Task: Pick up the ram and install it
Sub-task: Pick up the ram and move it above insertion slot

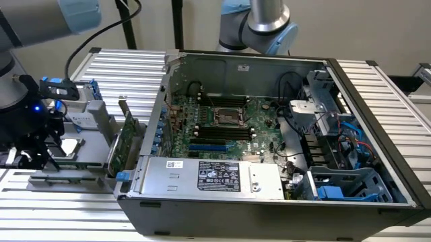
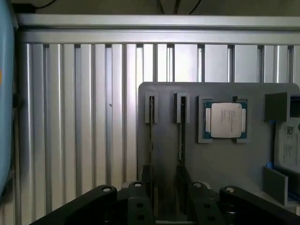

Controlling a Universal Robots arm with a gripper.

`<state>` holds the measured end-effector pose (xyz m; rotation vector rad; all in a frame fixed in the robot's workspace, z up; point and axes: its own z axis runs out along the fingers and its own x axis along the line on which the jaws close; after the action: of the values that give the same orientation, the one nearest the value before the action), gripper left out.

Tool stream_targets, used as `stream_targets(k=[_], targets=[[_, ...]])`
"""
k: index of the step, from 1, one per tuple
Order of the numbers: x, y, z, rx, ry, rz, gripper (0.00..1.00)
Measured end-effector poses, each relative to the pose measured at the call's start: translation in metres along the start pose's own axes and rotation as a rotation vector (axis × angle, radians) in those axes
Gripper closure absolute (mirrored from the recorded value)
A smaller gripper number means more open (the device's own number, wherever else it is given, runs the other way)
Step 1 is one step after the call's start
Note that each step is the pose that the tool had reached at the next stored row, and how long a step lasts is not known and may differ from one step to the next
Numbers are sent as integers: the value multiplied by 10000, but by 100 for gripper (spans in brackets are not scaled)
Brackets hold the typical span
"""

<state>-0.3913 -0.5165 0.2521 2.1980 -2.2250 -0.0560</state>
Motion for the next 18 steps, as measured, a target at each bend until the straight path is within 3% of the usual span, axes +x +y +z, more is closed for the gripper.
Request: stream_targets(k=[18], targets=[[52,-22,326,-1,1,0,0]])
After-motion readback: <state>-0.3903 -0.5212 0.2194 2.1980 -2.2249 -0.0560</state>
